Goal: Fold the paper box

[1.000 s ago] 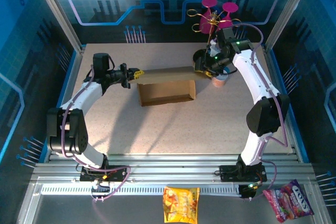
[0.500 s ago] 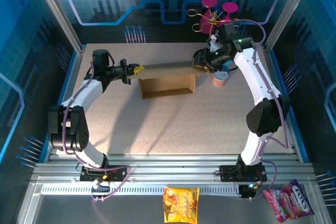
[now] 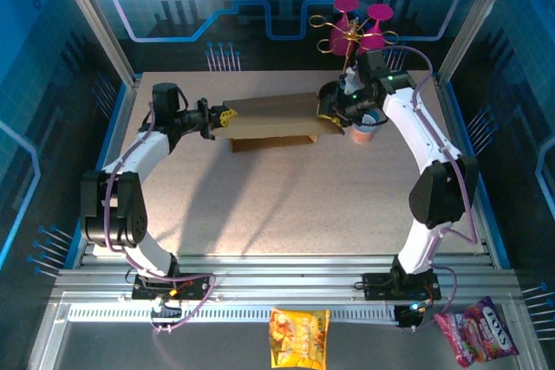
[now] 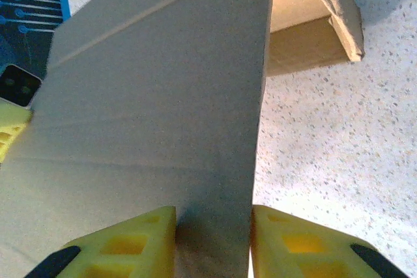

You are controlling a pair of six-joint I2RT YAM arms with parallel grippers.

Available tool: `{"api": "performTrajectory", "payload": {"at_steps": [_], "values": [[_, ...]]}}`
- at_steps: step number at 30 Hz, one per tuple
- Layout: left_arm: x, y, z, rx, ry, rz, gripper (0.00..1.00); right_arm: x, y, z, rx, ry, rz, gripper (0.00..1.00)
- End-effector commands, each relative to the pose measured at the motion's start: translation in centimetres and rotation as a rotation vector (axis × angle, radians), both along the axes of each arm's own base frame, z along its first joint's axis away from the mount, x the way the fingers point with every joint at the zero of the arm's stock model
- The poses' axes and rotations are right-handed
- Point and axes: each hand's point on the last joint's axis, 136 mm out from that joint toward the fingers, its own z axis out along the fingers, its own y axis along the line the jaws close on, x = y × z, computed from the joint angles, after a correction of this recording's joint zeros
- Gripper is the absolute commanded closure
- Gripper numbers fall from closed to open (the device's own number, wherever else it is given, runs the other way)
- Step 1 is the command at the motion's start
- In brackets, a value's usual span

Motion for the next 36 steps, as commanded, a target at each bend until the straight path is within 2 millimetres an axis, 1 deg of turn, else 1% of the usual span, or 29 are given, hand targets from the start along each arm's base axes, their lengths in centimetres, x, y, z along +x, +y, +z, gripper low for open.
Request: {"api": "performTrajectory", "payload": {"at_steps": [1, 3, 4, 8, 10, 16, 18, 20, 22, 26, 30, 36], "values": [[1.0, 0.5, -0.5, -0.001, 0.012, 0.010, 0.99, 0.7, 2.0, 0.1, 0.036, -0.021, 0.016, 0.68], [1.6, 0.7, -0.6, 0.011, 0.008, 0.010, 0.94, 1.4, 2.3, -0.3, 0.020, -0.030, 0.015, 0.68], [1.8, 0.7, -0.8, 0.018, 0.010, 0.006, 0.93, 1.7, 2.5, -0.5, 0.014, -0.032, 0.016, 0.69], [2.4, 0.9, -2.3, 0.057, 0.030, -0.010, 0.88, 2.9, 3.0, -1.6, -0.021, -0.038, 0.012, 0.70], [2.5, 1.0, -3.1, 0.074, 0.046, -0.022, 0.84, 3.4, 3.2, -2.2, -0.033, -0.037, 0.006, 0.70], [1.6, 1.0, -6.1, 0.132, 0.104, -0.074, 0.75, 4.0, 3.3, -4.8, -0.062, 0.005, 0.000, 0.70], [1.1, 1.1, -7.0, 0.155, 0.120, -0.091, 0.70, 3.9, 3.4, -5.6, -0.068, 0.021, 0.004, 0.70], [0.5, 1.2, -7.7, 0.181, 0.133, -0.107, 0.61, 3.7, 3.5, -6.2, -0.080, 0.029, 0.008, 0.71], [-0.1, 1.4, -8.2, 0.213, 0.150, -0.120, 0.56, 3.6, 3.5, -6.7, -0.088, 0.034, 0.009, 0.71], [-1.4, 2.0, -8.8, 0.300, 0.164, -0.157, 0.53, 3.4, 3.3, -7.9, -0.117, 0.045, 0.013, 0.71], [-2.5, 2.6, -9.4, 0.379, 0.182, -0.202, 0.52, 3.0, 3.2, -8.9, -0.140, 0.057, 0.022, 0.72], [-3.7, 3.6, -9.6, 0.480, 0.195, -0.245, 0.51, 2.8, 3.1, -9.3, -0.160, 0.056, 0.032, 0.72]]}}
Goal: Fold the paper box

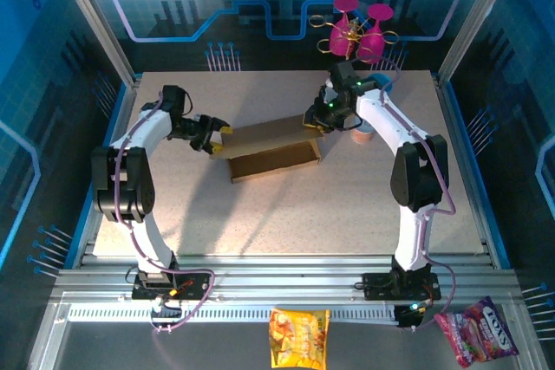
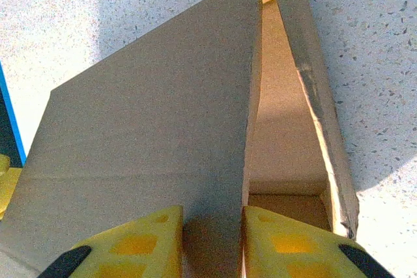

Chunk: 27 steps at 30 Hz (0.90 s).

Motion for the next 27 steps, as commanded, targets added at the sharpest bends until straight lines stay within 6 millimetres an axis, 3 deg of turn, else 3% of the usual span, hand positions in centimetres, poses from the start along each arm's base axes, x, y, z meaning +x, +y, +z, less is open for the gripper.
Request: {"api": "performTrajectory", "payload": {"at_steps": [1, 13, 27], "values": [[-1.6, 0.7, -0.4, 0.085, 0.032, -0.063, 0.51, -0.4, 0.5, -1.2, -0.030, 0.007, 0.030, 0.72], [-3.3, 1.1, -1.2, 0.138, 0.035, -0.094, 0.58, -1.1, 0.0, -1.9, -0.074, 0.006, 0.051, 0.73], [-4.0, -0.2, -4.8, 0.110, -0.014, -0.104, 0.58, -2.9, -1.0, -4.5, -0.161, -0.003, 0.128, 0.73]]}}
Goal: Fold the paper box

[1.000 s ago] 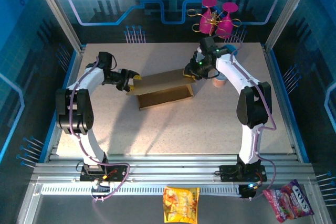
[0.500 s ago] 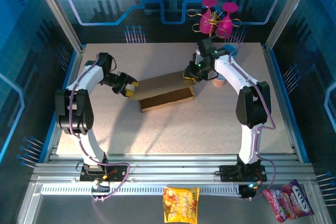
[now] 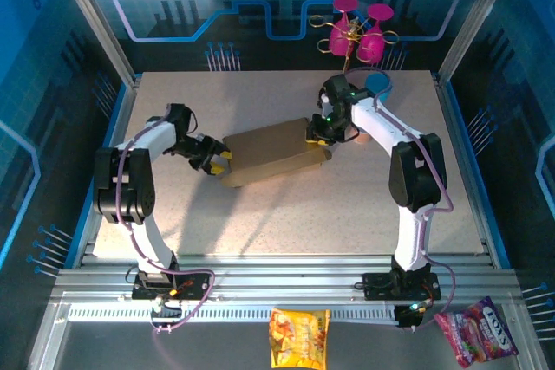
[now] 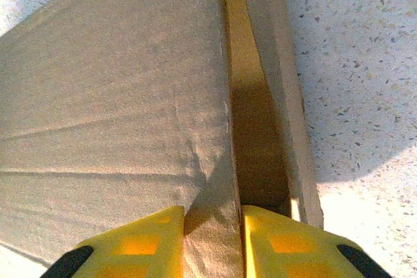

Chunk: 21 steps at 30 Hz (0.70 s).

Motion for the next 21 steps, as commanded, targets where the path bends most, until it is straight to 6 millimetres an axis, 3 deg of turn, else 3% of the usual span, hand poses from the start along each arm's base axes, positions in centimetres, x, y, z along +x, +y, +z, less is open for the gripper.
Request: {"api": "performTrajectory", "payload": {"at_steps": [1, 6, 14, 21], "values": [[0.3, -0.5, 0.5, -0.011, -0.061, -0.009, 0.59, -0.7, -0.2, 0.2, -0.040, -0.033, 0.046, 0.73], [0.2, -0.4, 0.0, 0.008, -0.064, -0.014, 0.64, -1.0, -1.1, 0.1, -0.108, -0.067, 0.089, 0.71], [-0.4, -0.1, -0.4, 0.063, -0.055, -0.062, 0.69, -0.2, -2.2, 1.1, -0.216, -0.153, 0.157, 0.56], [-0.7, 0.1, -1.1, 0.083, -0.047, -0.081, 0.70, 0.2, -0.8, -0.9, -0.170, -0.111, 0.200, 0.50]]}}
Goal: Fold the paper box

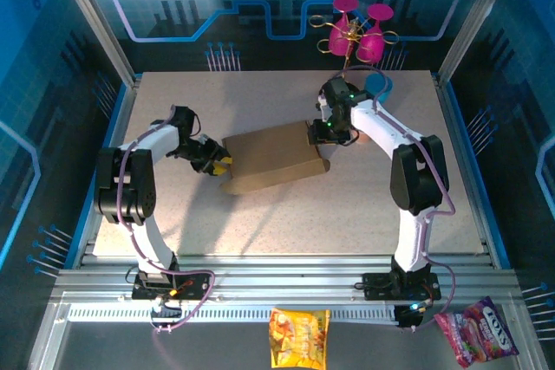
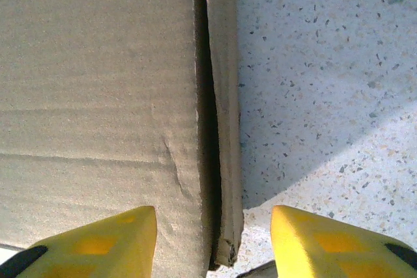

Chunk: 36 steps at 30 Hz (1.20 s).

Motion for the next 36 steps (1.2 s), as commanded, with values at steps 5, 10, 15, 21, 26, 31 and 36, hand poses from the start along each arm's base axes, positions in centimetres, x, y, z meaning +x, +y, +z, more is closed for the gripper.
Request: {"api": "performTrajectory", "payload": {"at_steps": [5, 10, 15, 21, 26, 31, 36], "values": [[-0.5, 0.1, -0.6, 0.024, -0.005, -0.038, 0.72, -0.2, 2.2, -2.6, 0.058, 0.079, 0.051, 0.50], [-0.7, 0.1, -1.1, 0.027, -0.008, -0.043, 0.74, -0.7, 2.9, -4.2, 0.093, 0.136, 0.054, 0.54], [-1.1, 0.2, -1.8, 0.036, -0.010, -0.055, 0.76, -1.2, 2.9, -4.0, 0.115, 0.141, 0.046, 0.63], [-1.7, 0.6, -1.9, 0.065, -0.017, -0.074, 0.82, -2.0, 2.4, -3.5, 0.136, 0.142, 0.033, 0.67], [-2.5, 1.1, -2.0, 0.102, 0.008, -0.107, 0.92, -2.2, 2.0, -2.1, 0.170, 0.109, 0.030, 0.59], [-4.0, 1.6, -2.2, 0.142, 0.025, -0.169, 1.00, -1.5, 0.9, -0.8, 0.249, 0.072, 0.015, 0.42], [-5.3, 1.8, -2.1, 0.162, 0.019, -0.206, 1.00, -0.9, 1.1, 0.5, 0.365, 0.056, 0.038, 0.34]]}}
